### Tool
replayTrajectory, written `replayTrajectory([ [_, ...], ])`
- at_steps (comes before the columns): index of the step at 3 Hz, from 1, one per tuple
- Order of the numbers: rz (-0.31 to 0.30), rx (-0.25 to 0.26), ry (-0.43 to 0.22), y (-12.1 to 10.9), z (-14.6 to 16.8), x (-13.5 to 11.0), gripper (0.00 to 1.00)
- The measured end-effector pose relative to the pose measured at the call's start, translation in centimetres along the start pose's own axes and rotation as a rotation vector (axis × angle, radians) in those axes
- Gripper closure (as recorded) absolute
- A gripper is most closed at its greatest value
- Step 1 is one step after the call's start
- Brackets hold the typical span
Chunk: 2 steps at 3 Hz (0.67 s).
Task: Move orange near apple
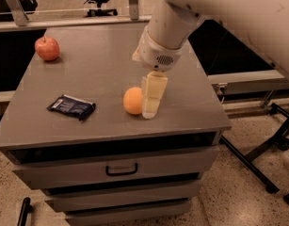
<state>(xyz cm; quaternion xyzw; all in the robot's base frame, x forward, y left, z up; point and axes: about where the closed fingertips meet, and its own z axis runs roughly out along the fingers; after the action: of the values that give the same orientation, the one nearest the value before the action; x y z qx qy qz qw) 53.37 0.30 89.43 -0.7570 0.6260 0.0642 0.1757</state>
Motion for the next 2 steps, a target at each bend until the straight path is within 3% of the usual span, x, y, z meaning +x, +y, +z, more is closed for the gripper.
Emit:
replayTrajectory([
  [1, 0.0, -0.009, 0.004, -0.1, 1.7, -0.1, 0.02],
  [2, 0.004, -0.012, 0.012, -0.1, 3.4, 0.0, 0.24],
])
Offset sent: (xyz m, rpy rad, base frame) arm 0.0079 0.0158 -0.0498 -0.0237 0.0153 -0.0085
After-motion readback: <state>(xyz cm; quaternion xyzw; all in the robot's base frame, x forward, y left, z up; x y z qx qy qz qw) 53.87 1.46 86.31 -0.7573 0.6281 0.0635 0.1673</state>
